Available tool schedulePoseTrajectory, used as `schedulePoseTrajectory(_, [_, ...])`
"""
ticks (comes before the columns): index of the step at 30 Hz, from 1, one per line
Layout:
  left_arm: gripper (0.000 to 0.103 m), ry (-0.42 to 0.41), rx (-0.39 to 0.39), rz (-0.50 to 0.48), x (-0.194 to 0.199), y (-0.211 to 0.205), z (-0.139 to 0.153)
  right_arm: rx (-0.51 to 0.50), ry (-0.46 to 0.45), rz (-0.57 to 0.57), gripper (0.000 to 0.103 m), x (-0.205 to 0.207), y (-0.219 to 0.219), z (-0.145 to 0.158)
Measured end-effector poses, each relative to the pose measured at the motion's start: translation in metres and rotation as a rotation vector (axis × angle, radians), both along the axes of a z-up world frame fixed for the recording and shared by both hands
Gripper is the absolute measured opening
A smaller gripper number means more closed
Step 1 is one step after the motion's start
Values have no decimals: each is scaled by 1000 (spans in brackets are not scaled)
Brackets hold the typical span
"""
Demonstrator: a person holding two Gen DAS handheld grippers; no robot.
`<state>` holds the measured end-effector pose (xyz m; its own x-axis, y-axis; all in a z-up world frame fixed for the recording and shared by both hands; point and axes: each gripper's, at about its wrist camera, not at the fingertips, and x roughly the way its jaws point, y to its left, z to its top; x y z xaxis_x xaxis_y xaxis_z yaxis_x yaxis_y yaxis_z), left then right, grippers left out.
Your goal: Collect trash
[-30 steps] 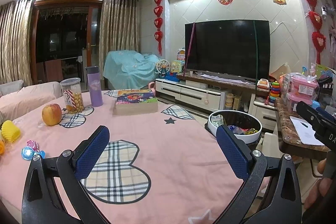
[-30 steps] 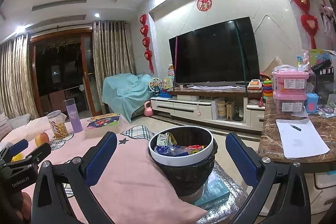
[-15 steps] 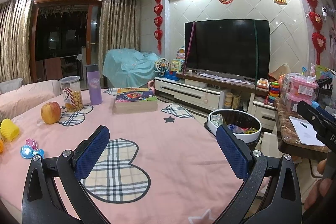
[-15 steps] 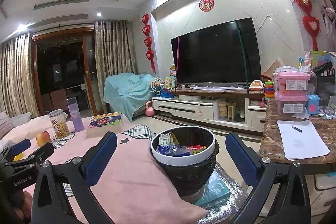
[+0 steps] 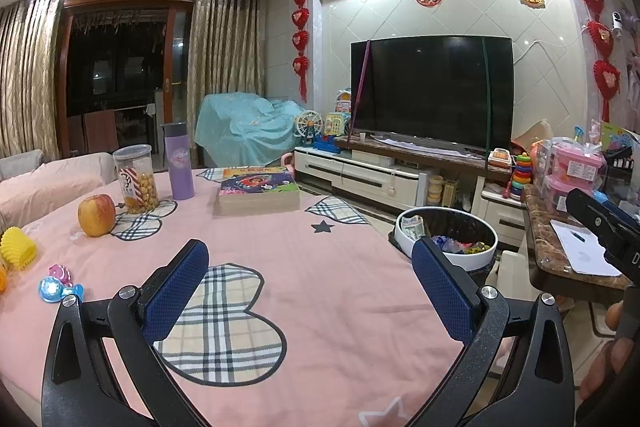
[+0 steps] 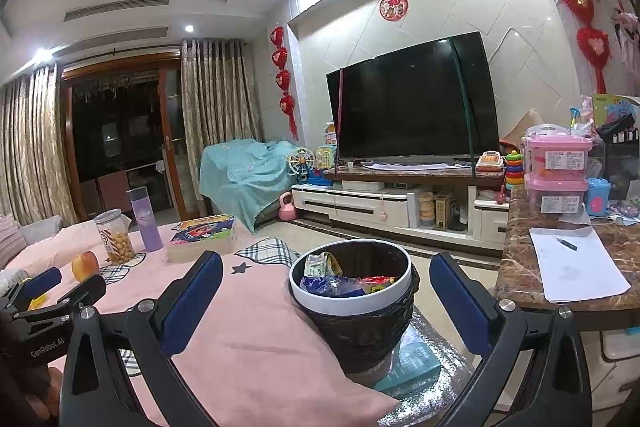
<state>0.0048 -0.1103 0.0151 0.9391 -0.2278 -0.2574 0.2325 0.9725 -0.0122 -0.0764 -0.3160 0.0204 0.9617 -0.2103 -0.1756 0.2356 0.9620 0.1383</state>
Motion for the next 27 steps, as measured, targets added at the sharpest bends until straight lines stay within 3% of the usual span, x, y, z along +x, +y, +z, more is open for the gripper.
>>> schedulePoseTrajectory(27, [103,3,2,-7,-1,0,-2,-2,-4,12,103,0,4,-1])
